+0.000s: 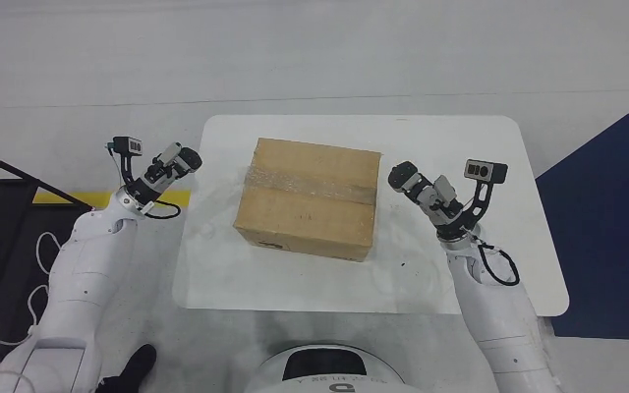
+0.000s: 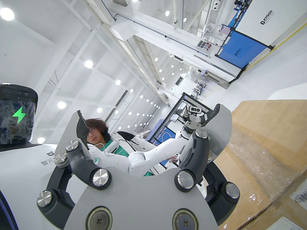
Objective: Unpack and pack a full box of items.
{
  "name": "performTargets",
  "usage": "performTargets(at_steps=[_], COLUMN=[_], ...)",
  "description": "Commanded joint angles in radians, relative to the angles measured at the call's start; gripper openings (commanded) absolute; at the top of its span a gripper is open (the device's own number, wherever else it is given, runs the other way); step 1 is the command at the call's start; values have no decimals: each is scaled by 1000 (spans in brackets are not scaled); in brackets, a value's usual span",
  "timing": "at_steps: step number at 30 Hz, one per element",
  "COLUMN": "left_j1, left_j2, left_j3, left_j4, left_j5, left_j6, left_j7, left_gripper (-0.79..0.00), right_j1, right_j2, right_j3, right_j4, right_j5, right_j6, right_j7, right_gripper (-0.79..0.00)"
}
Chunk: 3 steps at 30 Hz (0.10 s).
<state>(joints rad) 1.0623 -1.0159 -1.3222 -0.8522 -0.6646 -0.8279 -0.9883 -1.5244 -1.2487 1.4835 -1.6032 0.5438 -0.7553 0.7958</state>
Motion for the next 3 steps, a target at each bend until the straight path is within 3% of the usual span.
performTargets(at_steps=[1, 3], left_j1=[0, 0], left_j2=[0, 0], left_j3=[0, 0], left_j4=[0, 0], left_j5=[0, 0], left_j6=[0, 0], left_j7=[0, 0], left_gripper=[0, 0], right_j1=[0, 0], right_j2=[0, 0], right_j3=[0, 0], right_j4=[0, 0], right_j5=[0, 0], right_j6=[0, 0], right_j7=[0, 0], right_gripper=[0, -1])
